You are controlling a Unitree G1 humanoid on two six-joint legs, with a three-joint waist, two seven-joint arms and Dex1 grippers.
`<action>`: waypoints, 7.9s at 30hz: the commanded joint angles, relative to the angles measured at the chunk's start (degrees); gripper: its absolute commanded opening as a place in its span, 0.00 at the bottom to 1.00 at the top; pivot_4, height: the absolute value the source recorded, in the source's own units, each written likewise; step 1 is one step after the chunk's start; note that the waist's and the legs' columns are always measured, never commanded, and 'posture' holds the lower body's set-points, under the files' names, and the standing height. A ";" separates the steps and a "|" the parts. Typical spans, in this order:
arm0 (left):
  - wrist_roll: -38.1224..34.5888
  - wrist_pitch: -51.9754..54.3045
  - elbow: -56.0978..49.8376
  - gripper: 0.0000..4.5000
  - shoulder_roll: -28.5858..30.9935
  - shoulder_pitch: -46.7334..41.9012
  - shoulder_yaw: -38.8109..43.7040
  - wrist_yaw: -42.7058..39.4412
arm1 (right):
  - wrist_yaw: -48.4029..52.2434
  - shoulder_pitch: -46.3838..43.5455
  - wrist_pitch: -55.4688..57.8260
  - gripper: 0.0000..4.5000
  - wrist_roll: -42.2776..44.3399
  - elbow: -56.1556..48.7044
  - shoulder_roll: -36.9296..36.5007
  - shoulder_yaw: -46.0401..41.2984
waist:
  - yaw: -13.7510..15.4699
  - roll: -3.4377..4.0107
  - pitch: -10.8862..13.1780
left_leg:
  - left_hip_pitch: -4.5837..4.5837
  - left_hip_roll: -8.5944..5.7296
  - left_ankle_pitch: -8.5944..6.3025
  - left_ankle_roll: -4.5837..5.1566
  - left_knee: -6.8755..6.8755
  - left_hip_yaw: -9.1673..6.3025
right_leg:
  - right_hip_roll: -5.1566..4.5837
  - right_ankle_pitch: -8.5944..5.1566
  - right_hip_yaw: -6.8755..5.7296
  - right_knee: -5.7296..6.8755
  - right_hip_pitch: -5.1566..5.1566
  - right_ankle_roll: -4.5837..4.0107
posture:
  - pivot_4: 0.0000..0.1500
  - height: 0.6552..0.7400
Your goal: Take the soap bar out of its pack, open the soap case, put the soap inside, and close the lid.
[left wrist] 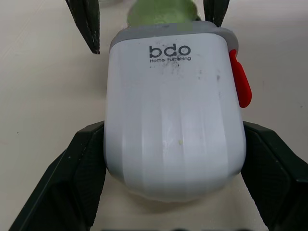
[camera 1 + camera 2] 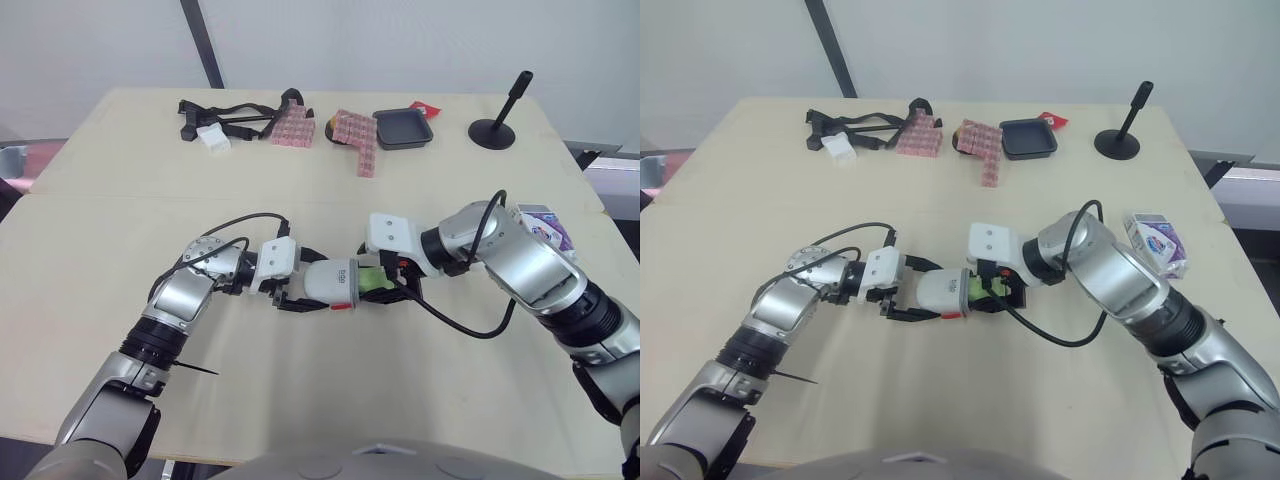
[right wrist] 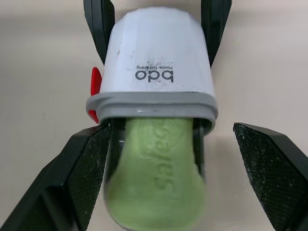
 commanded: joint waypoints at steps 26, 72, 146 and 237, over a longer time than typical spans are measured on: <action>-0.32 -1.64 -0.21 0.77 0.76 -0.58 0.26 0.04 | -2.08 11.55 -9.44 0.13 2.83 -0.07 -10.26 -9.99 | 0.04 0.00 0.00 | 0.01 0.01 0.00 0.00 0.02 0.00 | -0.01 0.00 0.01 -0.13 0.02 0.00 | 1.00 1.00; 0.75 -1.41 0.08 0.77 -0.85 -1.81 -0.37 0.64 | -2.94 8.65 -13.74 0.01 -3.06 1.63 0.08 -2.64 | 0.01 0.00 0.00 | 0.01 0.03 0.00 0.02 0.05 0.00 | -0.03 0.00 0.01 -0.04 0.02 0.00 | 1.00 1.00; 1.55 -18.74 -1.39 0.77 -4.98 -0.85 -0.02 7.04 | -58.49 21.81 32.87 1.00 75.83 8.10 18.00 -42.70 | 1.54 0.04 -0.02 | -0.01 -0.12 0.03 -0.05 0.00 0.00 | -0.03 -0.01 -0.01 -0.25 0.02 0.00 | 1.00 1.00; -6.68 23.86 -9.68 1.00 -8.10 -10.19 -4.51 8.98 | -11.20 -23.86 22.62 0.46 19.36 -7.30 -14.79 12.42 | 1.74 0.04 0.16 | -0.34 -0.10 -0.07 -0.22 0.08 -0.40 | 0.22 0.01 -0.14 -0.24 0.07 0.03 | 1.00 1.00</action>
